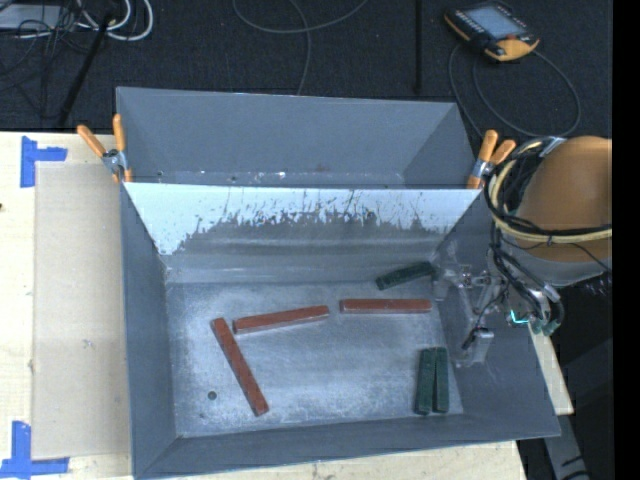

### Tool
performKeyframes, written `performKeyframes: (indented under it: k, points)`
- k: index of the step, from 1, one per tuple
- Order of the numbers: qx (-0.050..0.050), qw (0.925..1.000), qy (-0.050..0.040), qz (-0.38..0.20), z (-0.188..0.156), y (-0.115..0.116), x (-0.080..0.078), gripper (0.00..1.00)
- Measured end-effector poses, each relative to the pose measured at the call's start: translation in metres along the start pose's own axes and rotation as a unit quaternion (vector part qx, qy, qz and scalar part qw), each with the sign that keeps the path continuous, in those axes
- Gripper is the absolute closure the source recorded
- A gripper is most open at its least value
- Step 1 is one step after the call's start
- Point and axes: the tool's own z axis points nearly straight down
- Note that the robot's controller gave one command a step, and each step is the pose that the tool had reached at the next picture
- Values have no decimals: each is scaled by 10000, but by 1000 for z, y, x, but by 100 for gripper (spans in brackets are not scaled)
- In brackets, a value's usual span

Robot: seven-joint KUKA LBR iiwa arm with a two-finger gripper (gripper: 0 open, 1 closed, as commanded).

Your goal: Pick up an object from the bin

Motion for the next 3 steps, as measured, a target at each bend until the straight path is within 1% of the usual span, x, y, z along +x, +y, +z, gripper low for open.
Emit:
performKeyframes:
  k: [1, 2, 3]
  points:
    - [8, 10000, -37, -14, -4, 0, -2, 0]
    - [14, 9995, -63, -306, 48, 4, -7, 0]
    - [11, 9922, -37, -1245, 70, 12, -59, 0]
